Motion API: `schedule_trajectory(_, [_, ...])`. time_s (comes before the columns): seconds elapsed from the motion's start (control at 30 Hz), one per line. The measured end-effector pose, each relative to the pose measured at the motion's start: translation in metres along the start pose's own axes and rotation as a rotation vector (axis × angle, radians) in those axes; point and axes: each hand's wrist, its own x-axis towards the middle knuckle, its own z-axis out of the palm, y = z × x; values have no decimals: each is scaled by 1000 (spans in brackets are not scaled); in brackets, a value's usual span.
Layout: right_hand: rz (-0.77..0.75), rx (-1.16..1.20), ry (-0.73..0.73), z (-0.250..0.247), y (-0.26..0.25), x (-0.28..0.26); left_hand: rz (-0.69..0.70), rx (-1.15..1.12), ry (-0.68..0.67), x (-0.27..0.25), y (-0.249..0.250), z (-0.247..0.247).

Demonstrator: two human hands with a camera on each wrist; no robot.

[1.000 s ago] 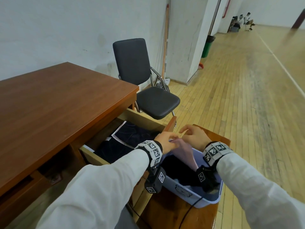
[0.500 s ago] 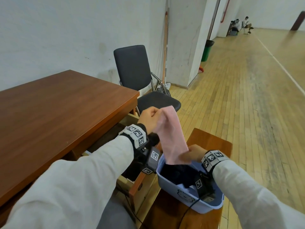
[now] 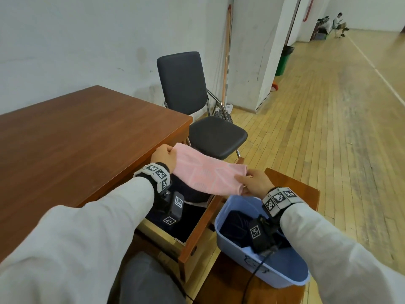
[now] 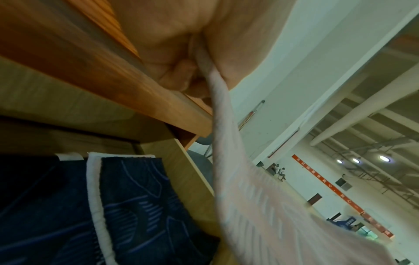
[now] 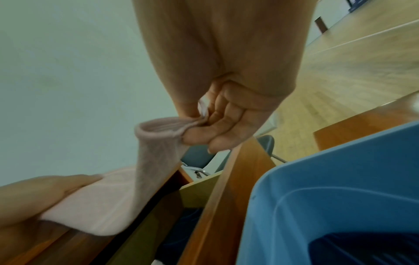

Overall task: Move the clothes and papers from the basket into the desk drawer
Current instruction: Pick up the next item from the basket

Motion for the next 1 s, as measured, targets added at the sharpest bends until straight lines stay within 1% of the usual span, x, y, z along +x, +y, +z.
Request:
schedule_trajectory(0.17, [-83, -177, 55, 25, -20, 22, -108, -31, -129, 16, -9, 3])
schedule_trajectory(0.3, [-122, -440, 86, 49, -27, 39, -45, 93, -144, 27, -23, 15])
schedule_trajectory(0.37, [-125, -507, 88, 59, -28, 47, -52, 131, -156, 32, -33, 24])
schedule_trajectory(0.5, [-187, -689, 88, 74, -24, 59, -58, 193, -261, 40, -50, 40])
schedule_trajectory(0.57, [-220, -726, 91, 78, -20, 67, -44, 204, -293, 42, -55, 46])
schedule_trajectory(0.63, [-235, -781, 51, 82, -15, 72, -45, 198, -292, 45, -60, 50])
schedule_trajectory(0.73, [-283, -950, 4, 86, -8, 81, -56, 194, -268, 52, -69, 54])
schedule_trajectory(0.83, [-269, -978, 3, 88, -3, 89, -84, 174, -264, 58, -76, 60])
schedule_trajectory(1.0, [-218, -1023, -7, 92, -1, 97, -90, 175, -266, 67, -85, 68])
